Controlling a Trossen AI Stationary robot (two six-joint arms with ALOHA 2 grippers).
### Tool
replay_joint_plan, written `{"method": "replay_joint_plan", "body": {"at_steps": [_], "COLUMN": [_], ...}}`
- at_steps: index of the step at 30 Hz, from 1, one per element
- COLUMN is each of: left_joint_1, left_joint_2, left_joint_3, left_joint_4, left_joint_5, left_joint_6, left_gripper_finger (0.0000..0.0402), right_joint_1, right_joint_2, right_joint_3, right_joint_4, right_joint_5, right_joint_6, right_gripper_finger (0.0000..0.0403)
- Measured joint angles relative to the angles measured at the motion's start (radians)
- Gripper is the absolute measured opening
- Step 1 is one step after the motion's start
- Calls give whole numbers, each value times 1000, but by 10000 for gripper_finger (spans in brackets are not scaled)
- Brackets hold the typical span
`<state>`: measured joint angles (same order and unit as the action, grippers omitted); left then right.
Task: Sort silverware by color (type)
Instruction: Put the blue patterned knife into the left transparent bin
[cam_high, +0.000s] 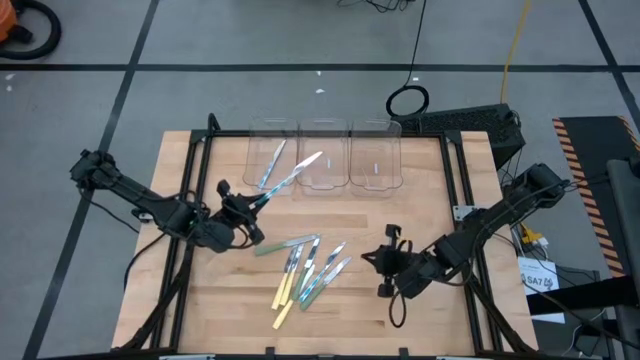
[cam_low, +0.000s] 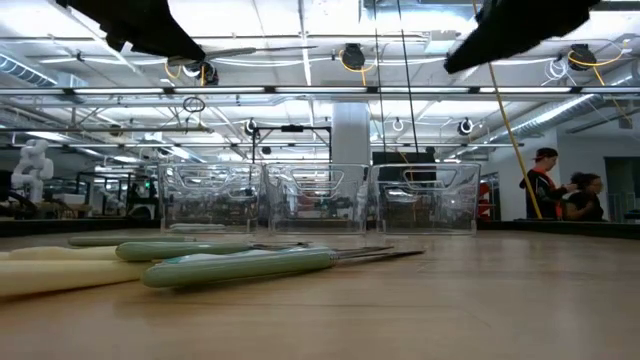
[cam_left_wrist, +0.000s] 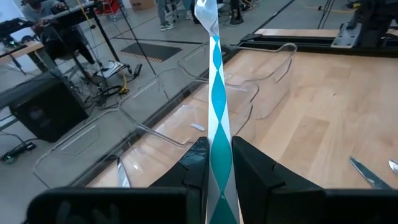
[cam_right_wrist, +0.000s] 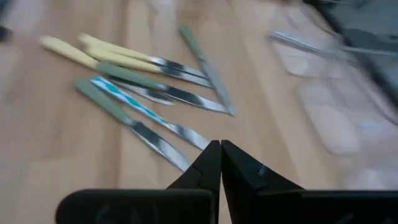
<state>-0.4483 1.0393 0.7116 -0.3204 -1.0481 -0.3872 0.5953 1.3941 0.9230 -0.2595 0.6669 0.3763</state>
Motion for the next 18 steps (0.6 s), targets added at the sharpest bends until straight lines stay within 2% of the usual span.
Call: {"method": "replay_joint_plan", "body": {"at_steps": [6, 18], "left_joint_1": [1, 7], "left_joint_2": [0, 0], "left_joint_3": [0, 0], "left_joint_4": [-35, -76], "left_joint_5": [4, 5], "left_joint_6": [-44, -84], "left_gripper_finger": [56, 56], "right_joint_1": [-46, -56], "right_joint_2": [0, 0], "right_joint_3": [0, 0], "right_joint_4": [98, 116], "right_joint_5": [-93, -96], "right_joint_6": [-24, -49], "right_gripper_finger": [9, 9]}}
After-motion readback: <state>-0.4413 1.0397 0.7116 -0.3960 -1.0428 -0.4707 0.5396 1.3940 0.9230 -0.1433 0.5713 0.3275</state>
